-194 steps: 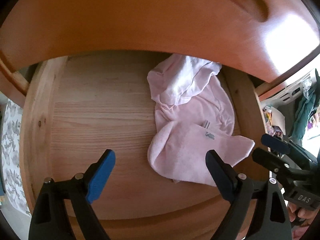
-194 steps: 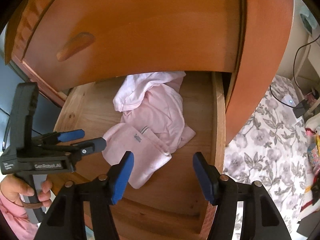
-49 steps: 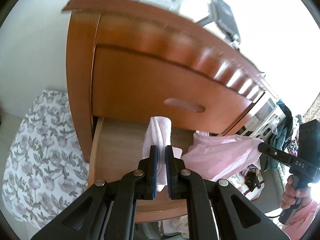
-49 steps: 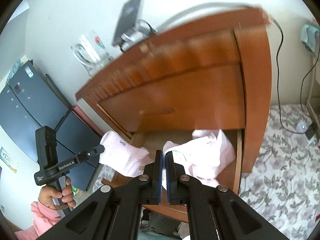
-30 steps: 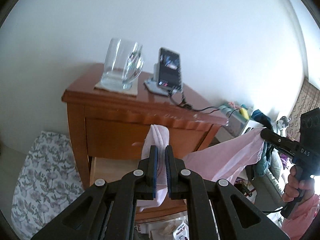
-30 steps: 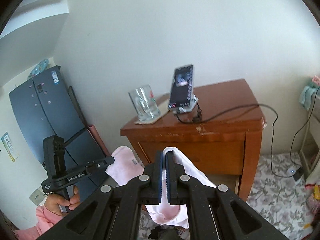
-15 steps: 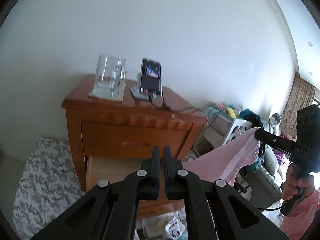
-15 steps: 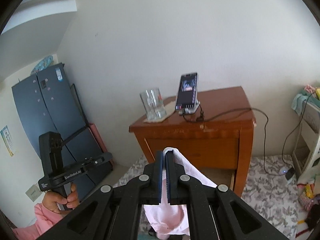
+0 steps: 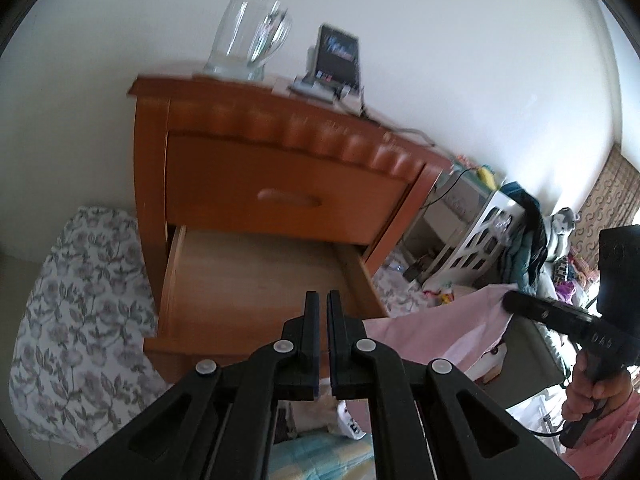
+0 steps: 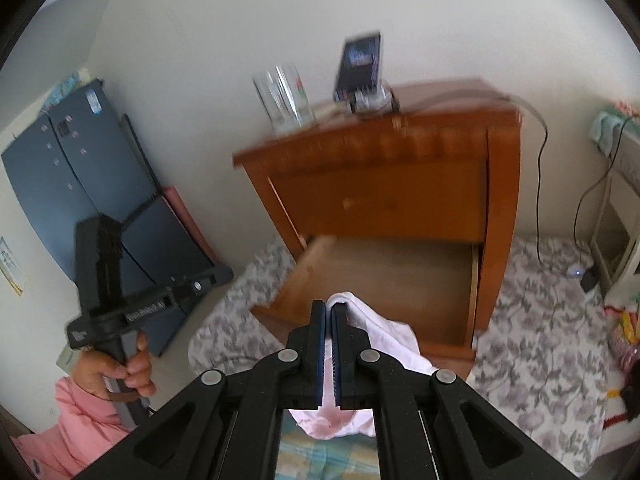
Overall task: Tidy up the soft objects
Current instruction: 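Carry both pink items down toward the bed beside the other items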
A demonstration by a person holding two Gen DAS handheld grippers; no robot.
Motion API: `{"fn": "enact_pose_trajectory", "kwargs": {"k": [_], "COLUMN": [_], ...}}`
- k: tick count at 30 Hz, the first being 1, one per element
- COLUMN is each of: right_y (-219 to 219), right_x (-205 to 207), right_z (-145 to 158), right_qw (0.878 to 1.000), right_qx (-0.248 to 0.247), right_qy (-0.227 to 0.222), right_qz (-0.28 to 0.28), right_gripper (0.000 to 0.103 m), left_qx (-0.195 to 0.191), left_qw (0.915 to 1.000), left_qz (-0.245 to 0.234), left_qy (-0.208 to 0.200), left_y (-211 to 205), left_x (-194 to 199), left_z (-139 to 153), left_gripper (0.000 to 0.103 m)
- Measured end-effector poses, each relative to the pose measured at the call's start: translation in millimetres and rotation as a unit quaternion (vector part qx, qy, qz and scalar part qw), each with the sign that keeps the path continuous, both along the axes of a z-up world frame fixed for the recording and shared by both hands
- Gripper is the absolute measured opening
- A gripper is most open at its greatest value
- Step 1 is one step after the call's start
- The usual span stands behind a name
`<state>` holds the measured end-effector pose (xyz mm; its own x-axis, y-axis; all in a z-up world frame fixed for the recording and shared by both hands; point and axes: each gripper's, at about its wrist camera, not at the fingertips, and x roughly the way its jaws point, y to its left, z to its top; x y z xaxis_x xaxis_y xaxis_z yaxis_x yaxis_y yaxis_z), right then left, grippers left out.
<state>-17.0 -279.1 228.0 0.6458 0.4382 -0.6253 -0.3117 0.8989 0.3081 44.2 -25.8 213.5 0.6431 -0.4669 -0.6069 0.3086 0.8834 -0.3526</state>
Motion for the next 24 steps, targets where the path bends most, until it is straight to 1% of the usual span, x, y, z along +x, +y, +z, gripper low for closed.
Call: {"fn": "enact_pose_trajectory", "kwargs": {"k": [3,6,13,19,24], "right_y": [3.1,7.4,11.0,4.9,3.4], "right_x": [10.4,18.7,33.0,37.8,40.4], "right_z": [-26.6,-53.7,-123.4,-169.9,-199.0], "right_qw": [0.999,0.998,0.991,0.985,0.98], "right_qx": [-0.004,-0.02,-0.023,-0.03,-0.039], "right_qy": [0.032,0.061,0.13,0.167,0.189], "right_qz": [0.002,0.001,-0.004,-0.035,-0.05], "right_gripper": [0.003,0.003,0.003,0.003,0.003], "left_qx": [0.006,0.011,0.017,0.022,0.021], "left_qw": [0.9999,0.9997,0.9986,0.9971,0.9945], "left_qz": [-0.002,-0.003,-0.006,-0.001,0.005], "left_qy": [0.011,0.022,0.05,0.073,0.102], "left_y": [-0.6,-0.9,-4.2,-4.8,-4.3], "left_x": [2.1,3.7,7.4,10.5,16.8], "left_z": [-11.7,-22.3,-47.7,-71.3,-94.9], "left_gripper": [0.003,0.003,0.003,0.003,0.003]}}
